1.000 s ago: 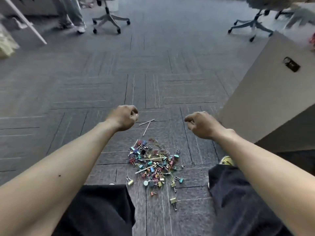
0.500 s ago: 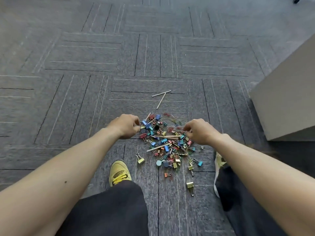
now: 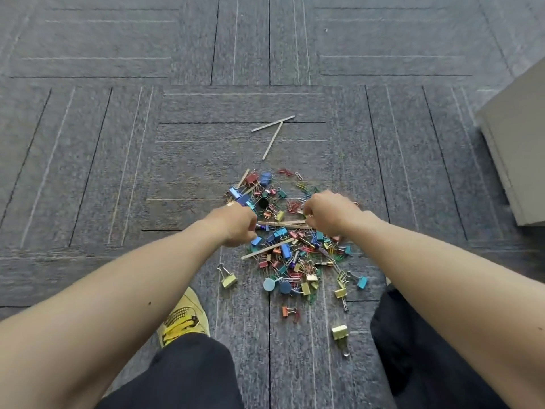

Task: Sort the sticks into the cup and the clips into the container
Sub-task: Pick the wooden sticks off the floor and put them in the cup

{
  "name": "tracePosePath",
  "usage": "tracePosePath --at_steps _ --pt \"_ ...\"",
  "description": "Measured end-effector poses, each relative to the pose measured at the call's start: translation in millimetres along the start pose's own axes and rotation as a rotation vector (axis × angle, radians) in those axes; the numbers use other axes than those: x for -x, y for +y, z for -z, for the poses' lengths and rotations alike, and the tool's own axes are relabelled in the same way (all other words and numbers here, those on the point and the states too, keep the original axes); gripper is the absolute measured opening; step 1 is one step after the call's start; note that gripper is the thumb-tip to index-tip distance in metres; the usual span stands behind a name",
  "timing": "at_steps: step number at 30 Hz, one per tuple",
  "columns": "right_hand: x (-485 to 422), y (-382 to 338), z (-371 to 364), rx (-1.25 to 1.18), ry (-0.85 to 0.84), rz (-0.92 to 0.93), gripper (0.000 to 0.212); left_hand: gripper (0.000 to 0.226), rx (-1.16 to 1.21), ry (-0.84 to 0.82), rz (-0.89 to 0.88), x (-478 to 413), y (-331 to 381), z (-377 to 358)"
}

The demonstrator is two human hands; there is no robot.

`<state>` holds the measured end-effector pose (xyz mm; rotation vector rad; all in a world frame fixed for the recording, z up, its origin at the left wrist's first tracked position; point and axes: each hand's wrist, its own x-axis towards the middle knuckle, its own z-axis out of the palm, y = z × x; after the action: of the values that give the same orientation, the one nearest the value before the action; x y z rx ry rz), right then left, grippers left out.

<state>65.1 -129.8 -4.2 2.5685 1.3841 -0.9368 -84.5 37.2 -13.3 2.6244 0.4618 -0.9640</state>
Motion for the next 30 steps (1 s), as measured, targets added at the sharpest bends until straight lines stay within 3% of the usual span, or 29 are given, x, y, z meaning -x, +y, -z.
tracePosePath --at_steps 6,19,25,30 --pt "-35.6 5.2 -36.8 0.1 0.065 0.035 0.01 0.034 -0.011 -0.042 -0.015 -35.1 -3.0 -28.6" --pt "-43.2 12.0 -99.9 0.145 0.201 0.005 0.02 0.019 0.02 0.074 -0.012 -44.5 15.2 -80.7" --pt "-43.5 5.5 -96.0 0.078 0.146 0.009 0.008 0.013 0.256 -0.08 -0.065 -52.7 -5.2 -61.5" --pt "-44.8 -0.6 -87.9 -0.036 0.027 -0.014 0.024 0.021 0.36 -0.041 0.005 -51.7 -27.6 -57.5"
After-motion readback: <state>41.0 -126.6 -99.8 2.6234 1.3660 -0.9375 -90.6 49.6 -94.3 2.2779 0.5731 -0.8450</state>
